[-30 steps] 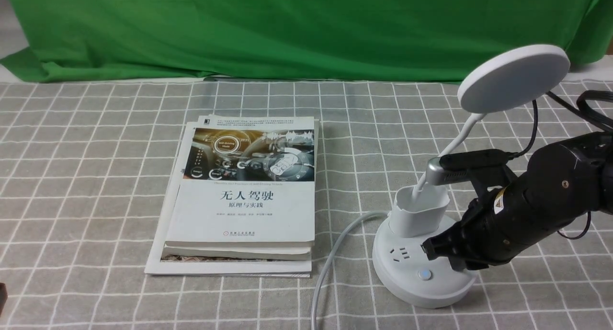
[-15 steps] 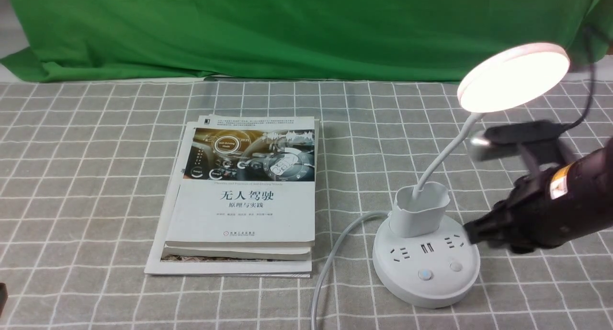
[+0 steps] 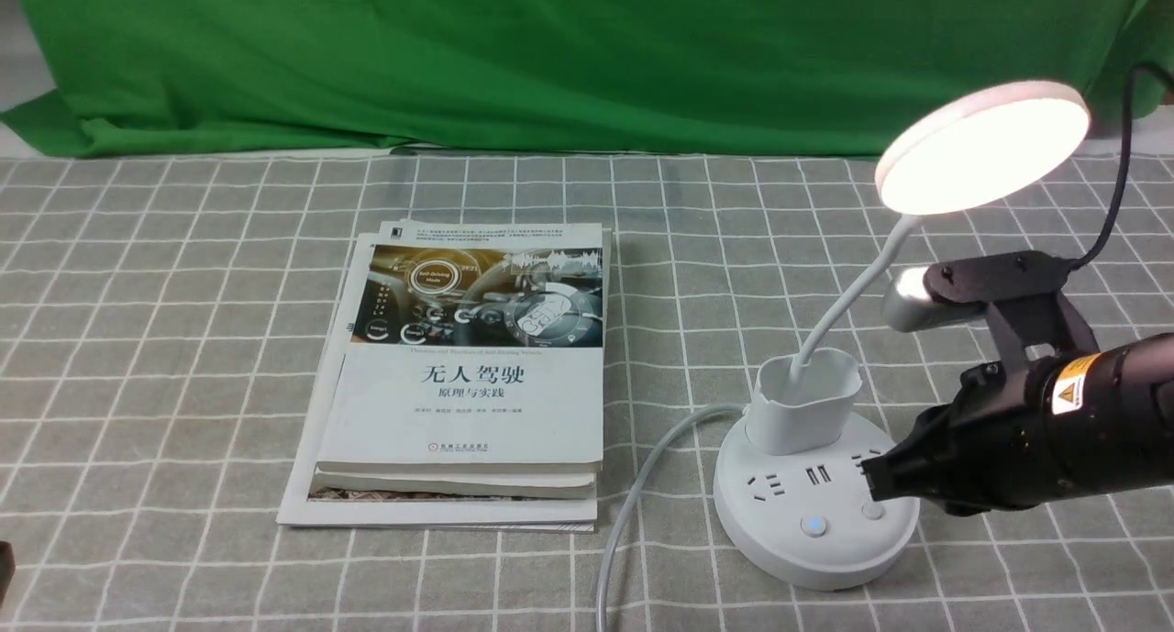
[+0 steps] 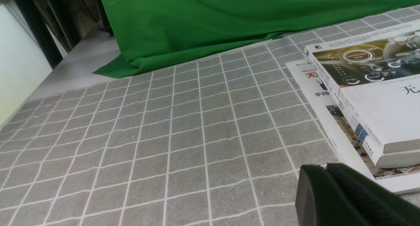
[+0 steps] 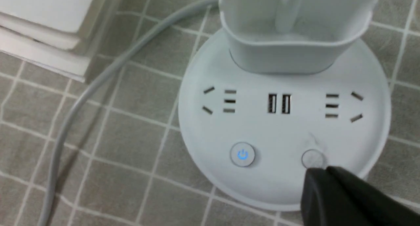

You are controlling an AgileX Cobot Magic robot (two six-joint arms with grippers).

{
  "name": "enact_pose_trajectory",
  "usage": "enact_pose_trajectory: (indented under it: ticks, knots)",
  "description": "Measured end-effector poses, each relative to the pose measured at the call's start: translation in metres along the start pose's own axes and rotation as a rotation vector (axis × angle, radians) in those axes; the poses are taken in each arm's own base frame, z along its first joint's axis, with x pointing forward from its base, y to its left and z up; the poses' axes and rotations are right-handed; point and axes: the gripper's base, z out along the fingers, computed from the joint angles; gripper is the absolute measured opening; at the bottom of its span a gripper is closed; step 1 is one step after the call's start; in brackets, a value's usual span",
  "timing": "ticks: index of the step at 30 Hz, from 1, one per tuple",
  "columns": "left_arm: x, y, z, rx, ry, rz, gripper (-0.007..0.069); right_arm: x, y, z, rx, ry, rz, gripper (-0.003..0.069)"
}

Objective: Turn off the desk lamp on the grey coffee tablecloth by hand.

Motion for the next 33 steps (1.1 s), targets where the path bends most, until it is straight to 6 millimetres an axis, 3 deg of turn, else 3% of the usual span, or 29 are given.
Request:
enact_pose_trajectory:
  ticks: [11, 13, 17, 22, 27, 30, 33]
  knots:
    - [0.000, 0.000, 0.000, 0.000, 0.000, 0.000, 0.0019, 0.002, -0.005, 0.037, 0.020, 0.039, -0.028, 0.0034]
    - [0.000, 0.000, 0.000, 0.000, 0.000, 0.000, 0.0019, 0.008, -0.008, 0.053, 0.027, 0.080, -0.048, 0.0035]
    - [0.000, 0.000, 0.000, 0.000, 0.000, 0.000, 0.0019, 0.007, -0.008, 0.056, 0.028, 0.082, -0.064, 0.0036]
    - [0.000, 0.000, 0.000, 0.000, 0.000, 0.000, 0.0019, 0.008, -0.006, 0.043, 0.021, 0.073, -0.062, 0.0035]
    - [0.000, 0.000, 0.000, 0.000, 0.000, 0.000, 0.0019, 0.014, -0.005, -0.012, 0.013, 0.075, -0.069, 0.0035]
    - [0.000, 0.000, 0.000, 0.000, 0.000, 0.000, 0.0019, 0.025, -0.019, -0.039, 0.093, 0.101, -0.017, 0.0035]
    - [0.000, 0.000, 0.000, 0.000, 0.000, 0.000, 0.0019, 0.034, -0.034, -0.071, 0.185, -0.002, 0.009, 0.0035]
